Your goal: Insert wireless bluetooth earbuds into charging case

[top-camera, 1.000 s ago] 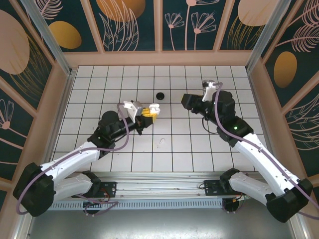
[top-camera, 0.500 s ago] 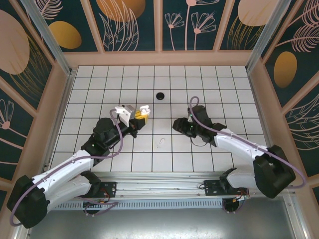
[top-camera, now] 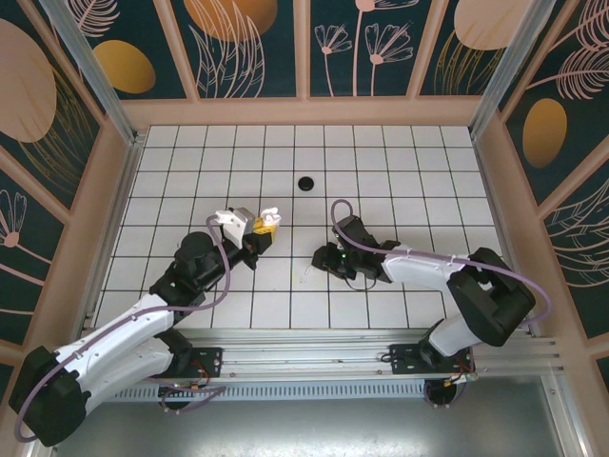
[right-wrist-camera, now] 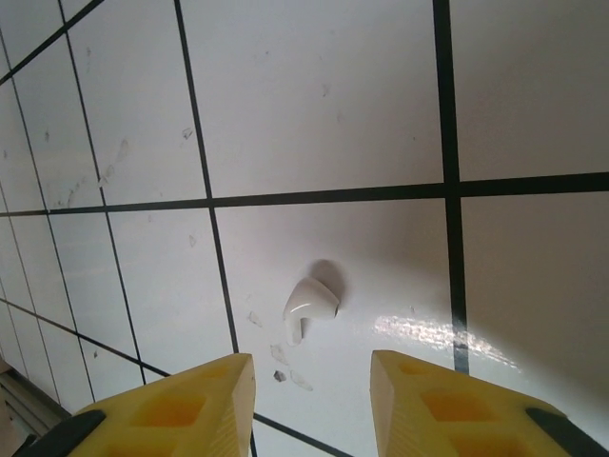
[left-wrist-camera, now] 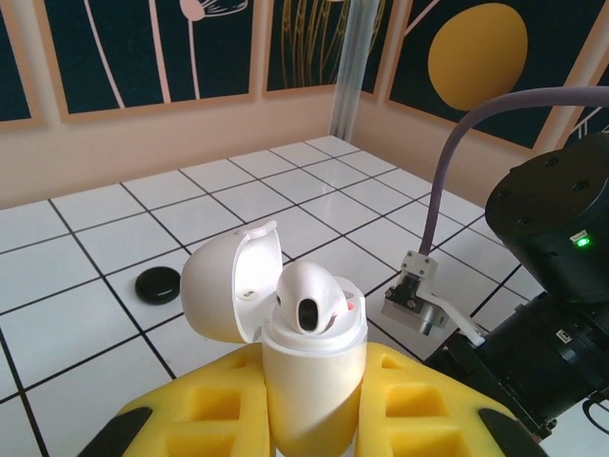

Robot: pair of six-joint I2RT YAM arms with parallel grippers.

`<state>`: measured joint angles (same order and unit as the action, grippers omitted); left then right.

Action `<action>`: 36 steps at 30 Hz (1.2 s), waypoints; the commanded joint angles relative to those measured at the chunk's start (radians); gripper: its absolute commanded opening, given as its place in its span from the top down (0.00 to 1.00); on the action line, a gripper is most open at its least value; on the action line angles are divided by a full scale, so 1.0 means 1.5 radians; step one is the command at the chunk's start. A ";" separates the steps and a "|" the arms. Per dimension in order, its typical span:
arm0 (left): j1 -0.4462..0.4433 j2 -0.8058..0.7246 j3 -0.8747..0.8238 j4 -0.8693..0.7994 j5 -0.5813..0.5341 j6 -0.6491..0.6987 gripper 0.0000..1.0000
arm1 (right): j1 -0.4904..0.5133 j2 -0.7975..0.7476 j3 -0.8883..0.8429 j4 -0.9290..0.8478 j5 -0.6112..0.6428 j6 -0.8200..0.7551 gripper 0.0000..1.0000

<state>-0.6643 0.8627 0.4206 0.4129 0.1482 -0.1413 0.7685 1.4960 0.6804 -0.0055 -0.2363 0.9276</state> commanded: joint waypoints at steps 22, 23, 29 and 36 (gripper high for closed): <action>-0.002 -0.025 -0.017 -0.014 -0.019 0.028 1.00 | 0.046 0.099 0.096 -0.044 0.037 0.014 0.61; -0.002 -0.025 -0.017 -0.014 -0.020 0.029 1.00 | 0.048 0.100 0.099 -0.045 0.040 0.014 0.61; -0.002 -0.029 -0.018 -0.019 -0.021 0.031 1.00 | 0.055 0.103 0.113 -0.063 0.052 0.013 0.60; -0.002 -0.027 -0.017 -0.019 -0.022 0.035 1.00 | 0.066 0.087 0.136 -0.087 0.086 0.003 0.60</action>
<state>-0.6643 0.8345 0.4038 0.3836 0.1219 -0.1066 0.8547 1.6394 0.8467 -0.0917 -0.1524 0.9474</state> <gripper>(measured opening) 0.163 0.398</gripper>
